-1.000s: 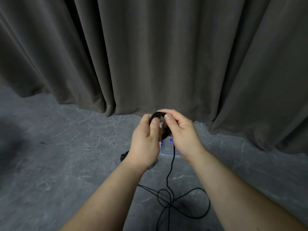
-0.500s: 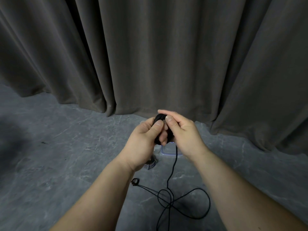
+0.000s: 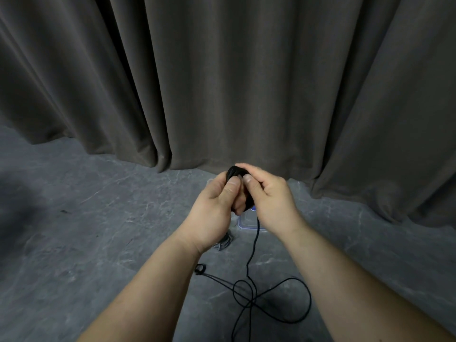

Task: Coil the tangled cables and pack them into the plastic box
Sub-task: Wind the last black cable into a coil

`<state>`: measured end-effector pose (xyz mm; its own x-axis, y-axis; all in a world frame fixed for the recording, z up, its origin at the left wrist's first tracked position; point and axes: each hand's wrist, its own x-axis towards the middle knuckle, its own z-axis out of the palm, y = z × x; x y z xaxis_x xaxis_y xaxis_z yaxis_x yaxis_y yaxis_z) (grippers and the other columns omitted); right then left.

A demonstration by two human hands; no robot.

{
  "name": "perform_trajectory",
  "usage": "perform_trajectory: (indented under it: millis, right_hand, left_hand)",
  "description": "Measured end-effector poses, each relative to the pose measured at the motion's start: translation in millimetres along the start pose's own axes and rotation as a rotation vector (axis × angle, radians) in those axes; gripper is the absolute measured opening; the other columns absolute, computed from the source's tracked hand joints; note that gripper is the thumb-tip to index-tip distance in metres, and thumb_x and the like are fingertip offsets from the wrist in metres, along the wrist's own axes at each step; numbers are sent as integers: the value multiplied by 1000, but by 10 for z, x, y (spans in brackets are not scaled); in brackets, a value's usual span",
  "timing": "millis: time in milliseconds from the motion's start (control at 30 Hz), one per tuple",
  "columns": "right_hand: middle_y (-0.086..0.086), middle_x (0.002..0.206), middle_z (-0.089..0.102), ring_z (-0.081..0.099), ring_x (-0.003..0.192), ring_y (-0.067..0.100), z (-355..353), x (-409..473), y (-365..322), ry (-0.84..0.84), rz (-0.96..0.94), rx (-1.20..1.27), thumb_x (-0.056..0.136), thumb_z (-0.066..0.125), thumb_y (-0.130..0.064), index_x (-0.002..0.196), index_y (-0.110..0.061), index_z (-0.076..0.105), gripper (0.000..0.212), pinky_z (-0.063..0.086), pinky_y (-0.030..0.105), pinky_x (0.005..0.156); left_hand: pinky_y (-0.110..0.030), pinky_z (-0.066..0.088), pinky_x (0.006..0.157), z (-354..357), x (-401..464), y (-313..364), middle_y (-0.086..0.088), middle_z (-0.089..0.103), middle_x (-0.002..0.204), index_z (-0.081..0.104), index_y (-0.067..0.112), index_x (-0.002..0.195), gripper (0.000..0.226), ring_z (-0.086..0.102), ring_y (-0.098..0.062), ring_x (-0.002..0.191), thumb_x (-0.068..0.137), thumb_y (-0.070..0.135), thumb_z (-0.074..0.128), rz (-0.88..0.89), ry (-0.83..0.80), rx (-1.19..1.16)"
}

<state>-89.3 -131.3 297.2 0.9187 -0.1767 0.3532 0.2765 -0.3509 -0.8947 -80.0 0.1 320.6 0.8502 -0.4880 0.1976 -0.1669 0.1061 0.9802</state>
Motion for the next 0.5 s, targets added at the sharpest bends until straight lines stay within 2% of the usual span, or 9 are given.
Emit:
perform_trajectory:
  millis: [67, 133, 200, 267, 367, 467, 500]
  right_hand:
    - [-17, 75, 68, 67, 72, 12, 6, 7, -16, 12, -18, 15, 96, 47, -25, 105, -50, 65, 33, 58, 45, 76]
    - [-11, 81, 68, 67, 74, 11, -4, 10, -34, 4, -12, 29, 99, 48, -21, 106, -54, 61, 37, 59, 39, 71]
    - [-9, 83, 67, 65, 69, 8, -28, 0, -25, -49, 47, 16, 100, 49, -20, 115, -46, 58, 32, 57, 29, 64]
    - [-6, 78, 67, 64, 63, 10, -53, -15, 25, -142, 159, -43, 98, 49, -18, 119, -35, 55, 27, 53, 30, 65]
    - [-2, 72, 63, 65, 71, 20, -80, -34, 108, -217, 272, -246, 90, 51, -9, 98, -36, 50, 28, 51, 35, 70]
    - [-1, 71, 60, 61, 68, 22, -102, -1, 172, -153, 352, -319, 88, 52, -9, 81, -30, 46, 22, 41, 26, 53]
    - [0, 70, 61, 64, 70, 23, -99, 14, 180, -120, 370, -339, 90, 53, -13, 78, -27, 46, 20, 40, 25, 52]
  left_hand:
    - [-21, 42, 65, -15, -10, 7, 7, 43, 59, 46, 10, 80, 25, 41, -10, 60, 94, 30, 39, 22, -23, 30]
    - [-18, 40, 61, 3, -21, 39, 10, 42, 56, 46, 14, 76, 28, 40, -6, 57, 101, 24, 38, 35, 47, 47]
    - [-16, 37, 54, 17, -2, 53, 11, 41, 52, 44, 15, 74, 32, 37, -3, 51, 105, 13, 35, 9, 189, -37]
    - [-18, 31, 50, -51, 64, 54, 11, 36, 51, 39, 16, 72, 33, 31, -5, 48, 104, 11, 34, 4, 330, -184]
    - [-18, 24, 47, -239, 167, 51, 6, 28, 55, 37, 19, 73, 32, 25, -7, 49, 104, 13, 34, -9, 515, -411]
    - [-18, 26, 45, -360, 182, 36, 5, 28, 56, 38, 21, 73, 32, 27, -9, 49, 105, 19, 33, -46, 641, -520]
    - [-18, 26, 46, -385, 188, 23, 5, 29, 58, 38, 21, 73, 32, 28, -9, 49, 105, 20, 33, -52, 671, -548]
